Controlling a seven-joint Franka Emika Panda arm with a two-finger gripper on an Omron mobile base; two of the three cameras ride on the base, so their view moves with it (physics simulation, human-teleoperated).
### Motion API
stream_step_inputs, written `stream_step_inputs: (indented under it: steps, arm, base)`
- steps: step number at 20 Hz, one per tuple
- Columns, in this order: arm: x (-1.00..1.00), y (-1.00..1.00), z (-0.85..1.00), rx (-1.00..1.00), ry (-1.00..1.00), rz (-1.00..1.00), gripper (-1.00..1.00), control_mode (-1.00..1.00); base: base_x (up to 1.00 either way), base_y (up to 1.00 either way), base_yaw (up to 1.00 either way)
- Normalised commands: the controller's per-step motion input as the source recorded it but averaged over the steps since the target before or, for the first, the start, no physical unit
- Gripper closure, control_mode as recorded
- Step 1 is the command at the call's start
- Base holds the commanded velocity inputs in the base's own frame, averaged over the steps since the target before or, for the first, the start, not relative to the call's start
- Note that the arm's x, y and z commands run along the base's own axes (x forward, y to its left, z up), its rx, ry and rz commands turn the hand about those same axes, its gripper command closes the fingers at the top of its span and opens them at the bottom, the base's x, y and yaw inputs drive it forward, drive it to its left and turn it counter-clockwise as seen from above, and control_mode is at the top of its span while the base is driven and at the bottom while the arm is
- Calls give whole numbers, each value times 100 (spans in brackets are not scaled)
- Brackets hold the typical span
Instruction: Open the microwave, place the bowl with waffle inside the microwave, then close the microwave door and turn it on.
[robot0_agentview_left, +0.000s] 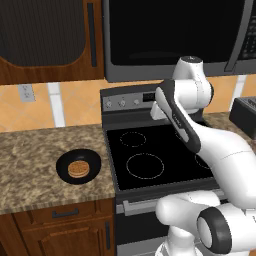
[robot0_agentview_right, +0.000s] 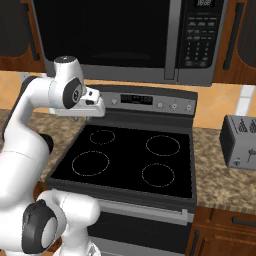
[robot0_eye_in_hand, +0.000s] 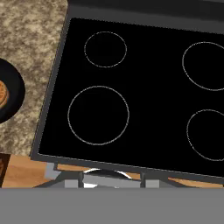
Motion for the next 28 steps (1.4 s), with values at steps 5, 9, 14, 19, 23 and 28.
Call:
stream_step_inputs:
  steps: [5,9,14,19,23,28]
  arm:
    - [-17,-23,-3,1,-2,-1,-100,-100]
    - [-61,-54,12,6,-33,-2,-100,-100]
    - [-47,-68,57,11,-36,0,-100,-100]
    - [-36,-71,93,9,-18,0,-100,-100]
    - [-25,-76,100,14,-7,-5,-100,-100]
    - [14,-93,89,15,-7,-16,-100,-100]
  base:
    - [0,0,0]
    - [0,0,0]
    - [0,0,0]
    - [0,0,0]
    - [0,0,0]
    - [0,0,0]
